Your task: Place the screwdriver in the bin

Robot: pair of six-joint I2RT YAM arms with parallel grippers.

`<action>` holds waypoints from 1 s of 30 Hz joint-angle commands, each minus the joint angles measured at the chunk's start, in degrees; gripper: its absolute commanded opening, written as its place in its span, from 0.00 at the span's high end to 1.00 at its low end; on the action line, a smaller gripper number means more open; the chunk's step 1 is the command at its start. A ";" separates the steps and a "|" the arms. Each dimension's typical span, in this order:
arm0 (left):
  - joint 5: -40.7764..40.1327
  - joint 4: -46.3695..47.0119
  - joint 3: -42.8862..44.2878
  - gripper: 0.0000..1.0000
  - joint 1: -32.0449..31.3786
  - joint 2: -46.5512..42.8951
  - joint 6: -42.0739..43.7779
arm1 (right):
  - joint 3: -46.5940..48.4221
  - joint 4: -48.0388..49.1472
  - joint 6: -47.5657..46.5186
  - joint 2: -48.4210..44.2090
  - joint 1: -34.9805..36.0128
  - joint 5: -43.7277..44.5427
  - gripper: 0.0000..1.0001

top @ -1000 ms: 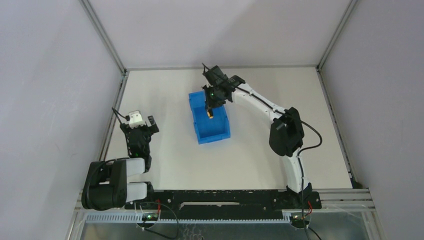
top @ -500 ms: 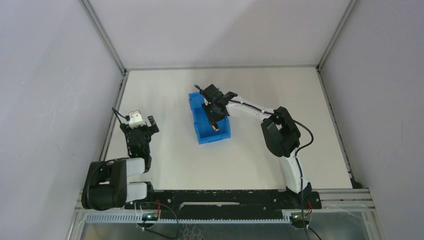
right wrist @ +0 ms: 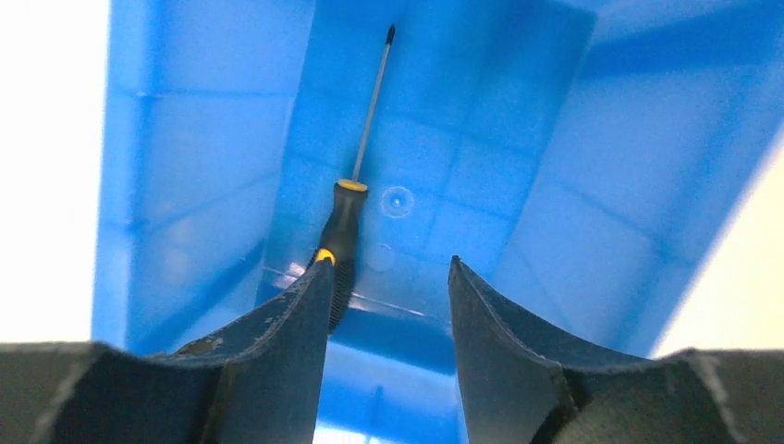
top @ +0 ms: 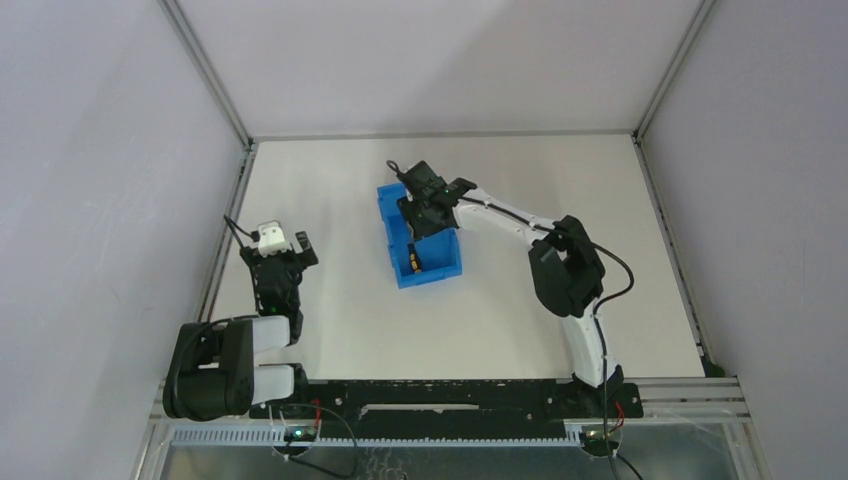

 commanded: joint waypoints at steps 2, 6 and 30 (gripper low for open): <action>0.69 2.19 2.68 0.00 -0.23 -1.03 0.97 | 3.02 -1.37 2.74 -11.03 0.11 5.35 0.39; 0.70 2.17 2.65 0.00 -0.22 -0.99 0.97 | -0.71 -0.91 3.87 -18.40 -2.12 5.87 0.25; 0.68 2.19 2.75 0.00 -0.27 -1.00 0.97 | -34.70 0.35 1.40 -54.78 -43.33 -1.12 0.00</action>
